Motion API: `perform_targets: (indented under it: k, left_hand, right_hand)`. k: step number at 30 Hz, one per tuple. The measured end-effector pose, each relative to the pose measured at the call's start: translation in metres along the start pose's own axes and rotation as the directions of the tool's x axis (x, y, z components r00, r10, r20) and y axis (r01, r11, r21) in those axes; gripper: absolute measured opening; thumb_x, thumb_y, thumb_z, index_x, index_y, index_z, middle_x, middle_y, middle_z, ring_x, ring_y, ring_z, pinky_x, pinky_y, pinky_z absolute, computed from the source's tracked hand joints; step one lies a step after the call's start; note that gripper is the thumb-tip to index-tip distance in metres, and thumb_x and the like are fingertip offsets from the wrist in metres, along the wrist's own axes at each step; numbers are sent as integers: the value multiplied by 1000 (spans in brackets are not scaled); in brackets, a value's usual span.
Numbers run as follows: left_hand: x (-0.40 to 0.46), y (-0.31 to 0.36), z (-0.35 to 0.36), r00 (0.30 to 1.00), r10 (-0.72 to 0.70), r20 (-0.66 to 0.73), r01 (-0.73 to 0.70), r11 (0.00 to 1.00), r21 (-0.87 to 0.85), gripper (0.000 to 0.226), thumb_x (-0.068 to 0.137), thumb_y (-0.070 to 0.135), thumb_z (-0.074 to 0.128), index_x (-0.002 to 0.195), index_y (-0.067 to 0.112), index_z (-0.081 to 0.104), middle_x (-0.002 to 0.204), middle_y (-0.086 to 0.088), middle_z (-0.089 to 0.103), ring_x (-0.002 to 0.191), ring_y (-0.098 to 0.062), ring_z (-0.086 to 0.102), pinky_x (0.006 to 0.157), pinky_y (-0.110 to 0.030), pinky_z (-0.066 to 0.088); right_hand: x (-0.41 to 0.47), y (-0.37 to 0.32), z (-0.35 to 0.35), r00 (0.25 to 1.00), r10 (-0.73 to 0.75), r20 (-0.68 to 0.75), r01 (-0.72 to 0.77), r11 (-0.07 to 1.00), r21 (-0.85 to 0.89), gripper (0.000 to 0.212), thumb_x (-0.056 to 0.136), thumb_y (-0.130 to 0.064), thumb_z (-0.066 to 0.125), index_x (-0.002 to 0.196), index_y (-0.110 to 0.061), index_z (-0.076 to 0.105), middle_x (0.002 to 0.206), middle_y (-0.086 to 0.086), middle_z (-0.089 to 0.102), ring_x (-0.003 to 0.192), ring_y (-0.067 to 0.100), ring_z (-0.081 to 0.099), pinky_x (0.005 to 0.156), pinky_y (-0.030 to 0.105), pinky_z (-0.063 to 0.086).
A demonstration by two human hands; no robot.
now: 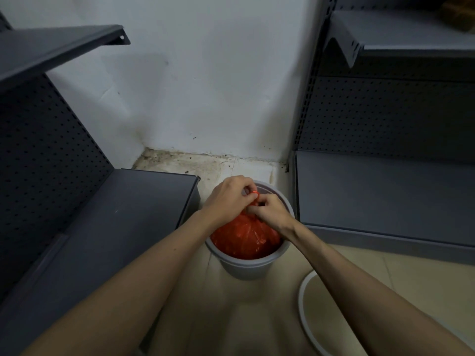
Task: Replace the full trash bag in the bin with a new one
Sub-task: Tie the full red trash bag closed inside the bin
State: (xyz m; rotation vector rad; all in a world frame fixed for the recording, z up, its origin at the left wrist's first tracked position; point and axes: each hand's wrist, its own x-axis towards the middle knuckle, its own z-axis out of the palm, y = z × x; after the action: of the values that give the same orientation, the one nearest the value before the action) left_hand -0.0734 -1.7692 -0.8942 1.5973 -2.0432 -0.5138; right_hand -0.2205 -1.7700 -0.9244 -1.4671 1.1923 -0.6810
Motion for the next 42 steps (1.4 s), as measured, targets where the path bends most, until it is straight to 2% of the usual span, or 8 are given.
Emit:
perform_targets:
  k: [6,9,12,19,24,27,30,42]
  left_hand:
    - [-7,-7,4,982,-175,78,190,938,-290,16,86,42,63,89,30,73,75,12,70,70,-1,63,68,-26,52]
    - [-15,-14,12,932,-309,190,360,852,-380,25,100,26,47,98,13,69,54,-1,60,38,-6,50,42,-21,42]
    - [-21,-23,20,898,-339,281,432,800,-417,26,100,11,41,102,6,66,64,-15,59,46,-17,55,36,-24,41]
    - [-24,-27,24,934,-204,295,323,836,-444,12,89,10,67,100,15,70,73,1,66,46,-4,56,44,-18,44]
    - [-23,-19,27,912,-86,402,247,896,-369,19,86,11,68,86,29,76,93,11,66,88,-4,65,90,-27,52]
    - [-20,-22,28,915,-108,390,253,904,-344,17,91,32,65,95,21,78,92,5,72,90,-11,68,91,-32,54]
    - [-18,-24,25,897,-161,412,295,912,-284,23,95,33,59,90,18,76,78,7,69,70,-5,64,76,-27,53]
    - [-13,-12,24,812,-352,465,519,800,-301,19,89,21,57,85,7,69,68,-5,55,61,-13,51,63,-25,42]
  right_hand:
    - [-8,3,-4,998,16,54,-21,995,99,48,98,-35,53,57,-11,58,54,0,55,43,4,47,50,15,38]
    - [-4,10,-10,996,69,53,-74,991,112,52,99,-42,49,58,-11,59,50,2,52,47,12,43,61,27,41]
    - [-4,13,-14,996,84,40,-89,985,147,50,99,-39,50,60,-9,61,49,3,50,47,12,42,61,25,42]
    - [-11,13,-22,995,52,87,-61,993,102,33,93,-23,63,67,-5,69,57,2,61,48,6,46,55,13,44]
    - [-16,19,-28,996,24,87,-32,995,95,36,93,-26,63,77,7,70,76,26,68,69,26,58,73,32,54]
    - [-18,21,-30,993,9,119,-18,997,76,31,93,-26,63,75,-3,73,88,29,71,84,32,65,92,50,52]
    - [-23,18,-28,988,-40,148,33,998,51,20,94,-21,62,86,-15,79,91,11,75,89,17,72,88,33,57]
    - [-22,34,-27,925,-329,191,360,598,-716,27,98,-30,49,115,-24,70,103,4,61,96,21,53,90,41,45]
